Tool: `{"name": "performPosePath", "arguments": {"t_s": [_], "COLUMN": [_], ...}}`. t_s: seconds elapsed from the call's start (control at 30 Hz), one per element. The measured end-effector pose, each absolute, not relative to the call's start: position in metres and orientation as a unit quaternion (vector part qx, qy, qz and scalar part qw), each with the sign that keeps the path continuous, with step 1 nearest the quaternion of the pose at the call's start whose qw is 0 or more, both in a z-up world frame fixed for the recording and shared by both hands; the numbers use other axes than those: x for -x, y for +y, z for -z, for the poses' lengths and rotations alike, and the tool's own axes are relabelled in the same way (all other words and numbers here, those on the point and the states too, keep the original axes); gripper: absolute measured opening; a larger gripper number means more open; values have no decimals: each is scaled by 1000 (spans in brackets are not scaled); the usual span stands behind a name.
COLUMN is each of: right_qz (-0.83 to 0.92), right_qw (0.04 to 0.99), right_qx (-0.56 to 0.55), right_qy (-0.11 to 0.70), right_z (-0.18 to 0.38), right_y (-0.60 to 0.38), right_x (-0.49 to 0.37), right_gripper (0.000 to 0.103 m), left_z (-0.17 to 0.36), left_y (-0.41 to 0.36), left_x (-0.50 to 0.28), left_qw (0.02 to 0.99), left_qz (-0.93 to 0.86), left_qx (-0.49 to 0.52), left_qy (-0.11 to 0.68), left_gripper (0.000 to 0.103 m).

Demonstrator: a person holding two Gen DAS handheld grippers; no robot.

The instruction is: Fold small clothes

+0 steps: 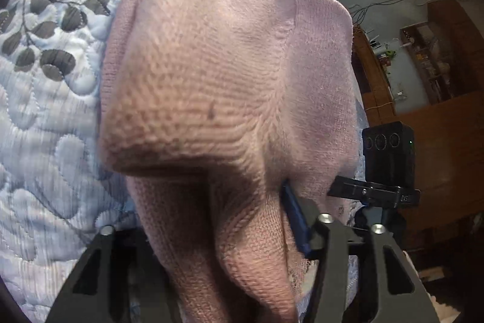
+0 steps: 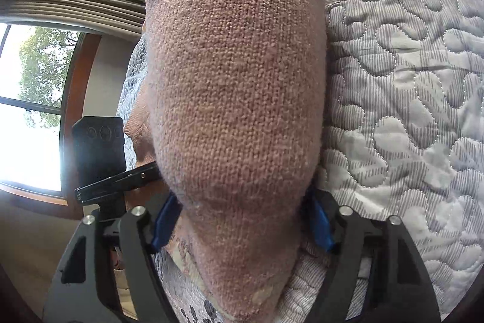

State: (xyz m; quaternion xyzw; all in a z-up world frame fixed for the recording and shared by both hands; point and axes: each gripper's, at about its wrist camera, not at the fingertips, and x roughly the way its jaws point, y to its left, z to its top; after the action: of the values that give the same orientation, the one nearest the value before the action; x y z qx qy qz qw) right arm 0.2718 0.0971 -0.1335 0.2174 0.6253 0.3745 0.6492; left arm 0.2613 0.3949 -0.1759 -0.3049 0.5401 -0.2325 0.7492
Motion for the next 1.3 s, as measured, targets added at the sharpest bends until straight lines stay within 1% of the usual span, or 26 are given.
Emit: {"name": "performPosePath", "arguments": {"t_s": [0.03, 0.07, 0.1, 0.17, 0.3, 0.5, 0.67, 0.8, 0.9, 1.03, 1.1, 1.13, 1.23, 1.27, 1.3], "right_qz": [-376, -381, -385, -394, -405, -410, -388, -365, -347, -341, -341, -340, -335, -335, -332], "right_qw": [649, 649, 649, 651, 669, 690, 704, 708, 704, 696, 695, 698, 700, 698, 697], "right_qx": [-220, -221, -220, -224, -206, -177, -176, -190, -206, -221, -231, -231, -239, -244, -245], "right_qy": [623, 621, 618, 609, 588, 570, 568, 574, 585, 592, 589, 586, 584, 584, 587], "right_z": [132, 128, 125, 114, 81, 34, 24, 37, 59, 88, 97, 100, 103, 104, 105], "right_y": [95, 93, 89, 80, 56, -10, -78, -117, -129, -129, -128, -125, -121, -121, -123], "right_x": [-271, -269, -267, -264, -252, -214, -175, -141, -126, -110, -104, -104, -98, -97, -96], "right_gripper": [54, 44, 37, 31, 29, 28, 28, 28, 28, 28, 29, 30, 36, 39, 46], "left_z": [174, 172, 170, 163, 140, 115, 104, 109, 120, 155, 172, 177, 181, 179, 175], "left_y": [393, 393, 393, 389, 359, 293, 233, 196, 181, 186, 190, 192, 191, 189, 188], "left_x": [-261, -260, -258, -253, -237, -218, -204, -185, -174, -153, -136, -135, -133, -131, -129], "left_qw": [751, 751, 749, 748, 752, 748, 746, 742, 740, 732, 726, 725, 729, 733, 737], "left_qz": [235, 240, 246, 257, 287, 329, 352, 359, 344, 313, 308, 307, 303, 298, 292], "left_qx": [306, 314, 327, 346, 337, 335, 312, 291, 281, 295, 317, 326, 337, 331, 325], "left_qy": [536, 530, 522, 504, 488, 469, 472, 486, 504, 528, 526, 522, 513, 513, 516], "left_gripper": [35, 32, 30, 29, 28, 28, 28, 28, 28, 31, 33, 35, 37, 38, 39]}}
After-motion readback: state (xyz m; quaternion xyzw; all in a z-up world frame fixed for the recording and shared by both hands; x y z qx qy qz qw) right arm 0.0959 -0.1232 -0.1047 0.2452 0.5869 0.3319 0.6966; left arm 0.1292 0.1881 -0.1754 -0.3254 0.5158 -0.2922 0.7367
